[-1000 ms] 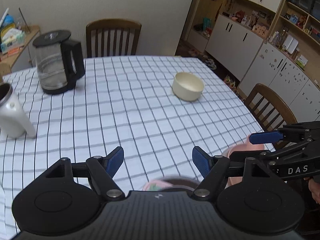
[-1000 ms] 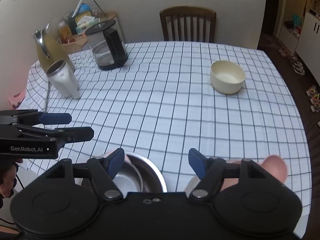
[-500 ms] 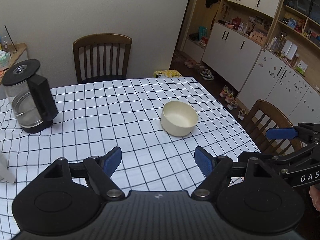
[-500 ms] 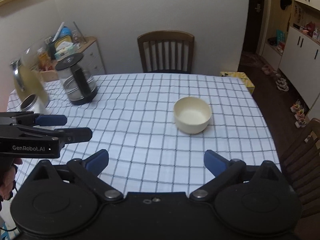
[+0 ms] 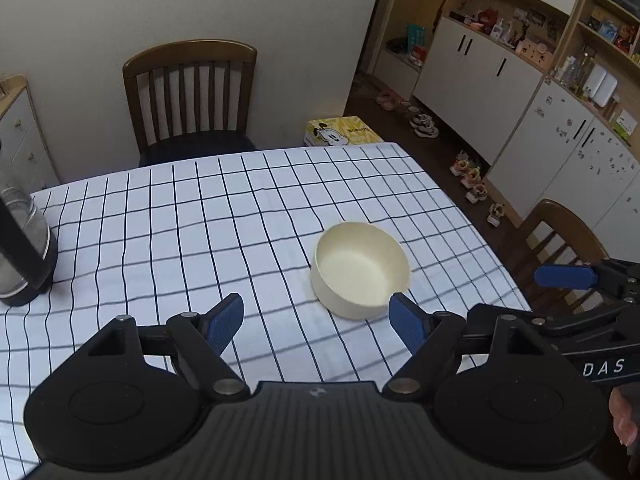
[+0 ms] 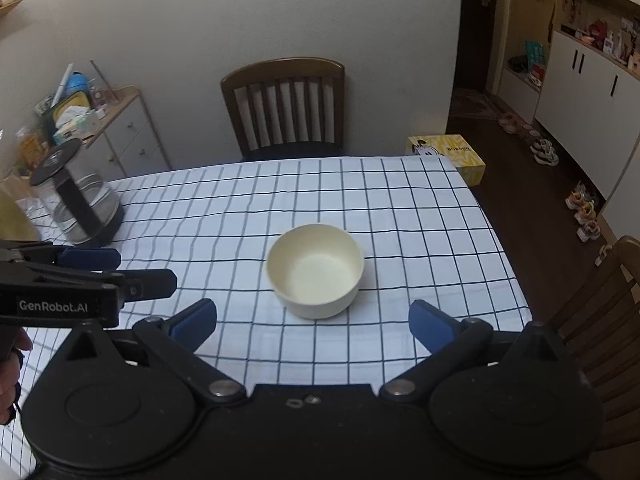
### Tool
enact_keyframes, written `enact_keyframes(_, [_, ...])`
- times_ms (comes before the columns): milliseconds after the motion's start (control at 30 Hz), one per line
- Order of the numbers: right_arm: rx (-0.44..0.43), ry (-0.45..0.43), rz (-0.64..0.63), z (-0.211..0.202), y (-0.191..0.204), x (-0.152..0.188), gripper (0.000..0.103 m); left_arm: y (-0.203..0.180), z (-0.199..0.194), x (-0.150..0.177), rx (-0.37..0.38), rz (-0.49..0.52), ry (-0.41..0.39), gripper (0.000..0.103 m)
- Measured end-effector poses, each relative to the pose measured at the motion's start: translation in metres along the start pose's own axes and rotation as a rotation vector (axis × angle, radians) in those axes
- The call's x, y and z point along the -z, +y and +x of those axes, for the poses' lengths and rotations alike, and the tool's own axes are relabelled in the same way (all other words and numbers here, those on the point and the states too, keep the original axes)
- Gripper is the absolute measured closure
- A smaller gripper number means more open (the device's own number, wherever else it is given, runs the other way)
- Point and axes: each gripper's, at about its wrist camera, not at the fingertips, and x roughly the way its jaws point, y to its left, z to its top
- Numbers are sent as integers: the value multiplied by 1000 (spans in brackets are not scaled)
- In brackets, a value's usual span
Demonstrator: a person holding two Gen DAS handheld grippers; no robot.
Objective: Organize plates and bowls
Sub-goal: 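Move both grippers to the cream ceramic bowl, then close both grippers on the rim of the cream bowl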
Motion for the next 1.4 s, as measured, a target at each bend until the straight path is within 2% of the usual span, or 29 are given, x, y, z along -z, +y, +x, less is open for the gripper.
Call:
enact_keyframes(167, [14, 55, 45, 35, -16, -11, 0, -3, 37, -18, -36, 1, 23, 23])
enact_keyframes(333, [40, 72, 26, 63, -24, -21, 2, -6, 69, -29, -61, 20, 41, 23])
enact_keyframes(700, [81, 154, 79, 120, -39, -31, 17, -1, 131, -31, -72, 42, 130, 24])
enact_keyframes(767, [72, 178, 112, 130, -44, -31, 27, -2, 138, -31, -59, 44, 146, 31])
enact_keyframes(900, [69, 208, 160, 145, -52, -31, 33, -5, 149, -28, -55, 65, 170, 43])
enact_keyframes(967, [63, 216, 170, 150, -53, -31, 41, -6, 155, -26, -58, 71, 184, 52])
enact_keyframes(1000, [59, 221, 171, 151, -53, -30, 42, -5, 158, -26, -53, 69, 192, 55])
enact_keyframes(1067, [50, 227, 175, 155, -53, -29, 46, -5, 163, -25, -46, 64, 206, 67])
enact_keyframes(1167, [48, 236, 169, 160, -51, -26, 49, -6, 167, -23, -49, 66, 213, 70])
enact_keyframes(1233, [51, 236, 162, 161, -49, -26, 60, -7, 168, -23, -50, 70, 213, 75])
enact_keyframes(1400, [42, 239, 160, 162, -43, -25, 73, -9, 168, -24, -28, 52, 214, 86])
